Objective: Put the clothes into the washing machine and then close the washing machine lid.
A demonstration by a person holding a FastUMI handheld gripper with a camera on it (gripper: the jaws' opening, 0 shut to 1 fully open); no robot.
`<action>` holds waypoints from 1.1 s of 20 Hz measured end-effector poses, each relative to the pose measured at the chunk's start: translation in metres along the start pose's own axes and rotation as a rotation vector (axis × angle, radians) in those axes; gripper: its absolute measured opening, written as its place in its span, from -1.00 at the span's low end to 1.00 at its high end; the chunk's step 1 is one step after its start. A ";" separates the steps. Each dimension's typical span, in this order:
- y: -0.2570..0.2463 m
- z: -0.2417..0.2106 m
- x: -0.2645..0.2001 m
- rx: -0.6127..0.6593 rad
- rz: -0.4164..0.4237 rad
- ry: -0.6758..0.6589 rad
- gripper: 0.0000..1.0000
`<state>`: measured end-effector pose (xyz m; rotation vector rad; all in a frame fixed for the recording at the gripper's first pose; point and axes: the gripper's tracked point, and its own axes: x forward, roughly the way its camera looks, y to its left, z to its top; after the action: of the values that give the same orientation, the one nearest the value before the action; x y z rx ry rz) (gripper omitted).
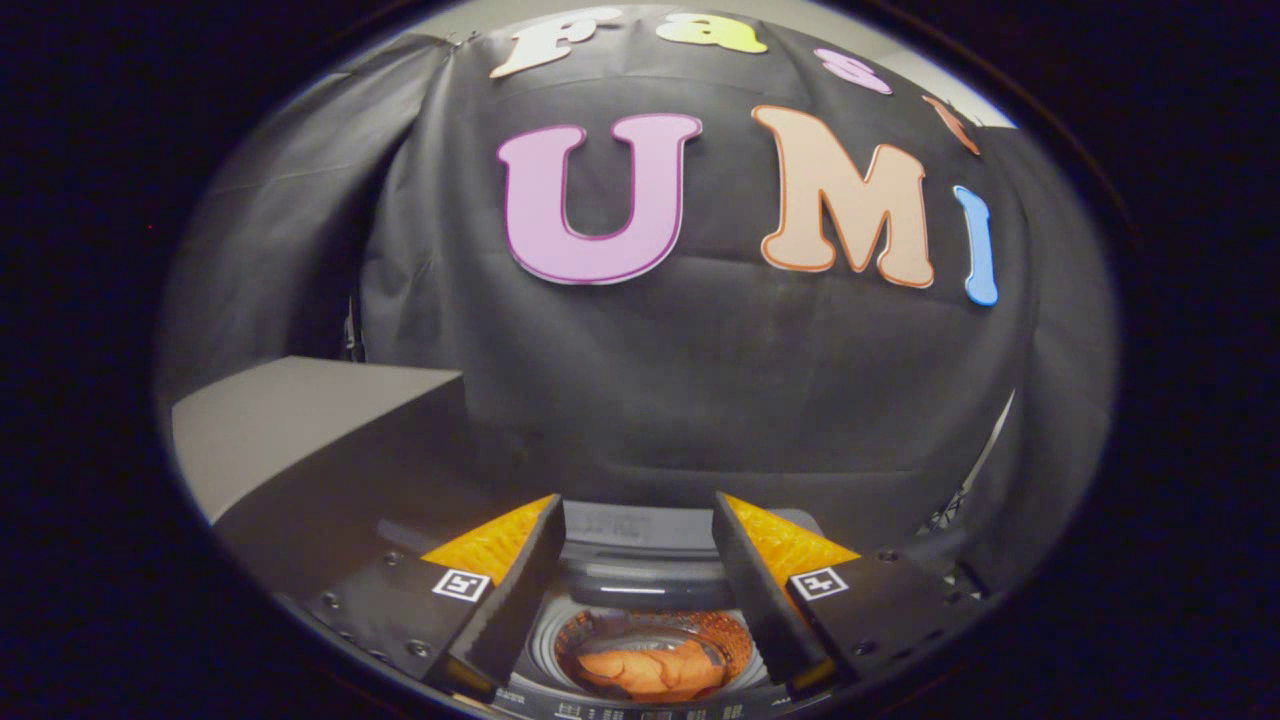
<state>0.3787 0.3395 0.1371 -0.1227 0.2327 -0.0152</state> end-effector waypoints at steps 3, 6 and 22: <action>0.003 -0.003 -0.017 0.041 0.016 -0.026 0.87; 0.002 -0.003 -0.034 0.075 0.030 -0.050 0.87; -0.074 -0.019 -0.117 0.099 -0.047 -0.159 0.86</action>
<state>0.2604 0.2667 0.1544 -0.0305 0.0704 -0.0634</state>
